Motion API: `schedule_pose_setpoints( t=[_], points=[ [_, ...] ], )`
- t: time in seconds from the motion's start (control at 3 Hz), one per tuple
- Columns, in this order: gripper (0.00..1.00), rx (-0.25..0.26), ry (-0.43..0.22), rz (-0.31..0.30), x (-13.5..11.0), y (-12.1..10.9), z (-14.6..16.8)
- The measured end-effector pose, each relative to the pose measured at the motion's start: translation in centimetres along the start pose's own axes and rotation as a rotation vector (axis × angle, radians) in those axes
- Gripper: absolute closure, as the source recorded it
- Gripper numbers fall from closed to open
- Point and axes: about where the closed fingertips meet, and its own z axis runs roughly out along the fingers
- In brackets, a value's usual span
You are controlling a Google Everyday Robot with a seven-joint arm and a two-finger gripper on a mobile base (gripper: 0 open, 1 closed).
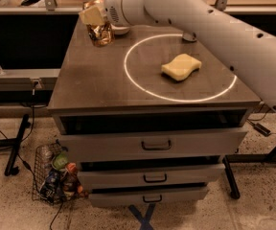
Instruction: Place orange can upright
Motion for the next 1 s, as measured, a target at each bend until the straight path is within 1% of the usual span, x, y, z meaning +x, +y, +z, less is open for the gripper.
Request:
schedule_pose_setpoints(
  t=[0.33, 0.67, 1.0],
  points=[
    [1.0, -0.008, -0.043, 0.003, 1.4, 0.3, 0.7],
    [1.0, 0.021, -0.166, -0.027, 1.4, -0.1, 1.8],
    [1.0, 0.043, -0.264, -0.075, 1.3, -0.6, 2.5]
  ],
)
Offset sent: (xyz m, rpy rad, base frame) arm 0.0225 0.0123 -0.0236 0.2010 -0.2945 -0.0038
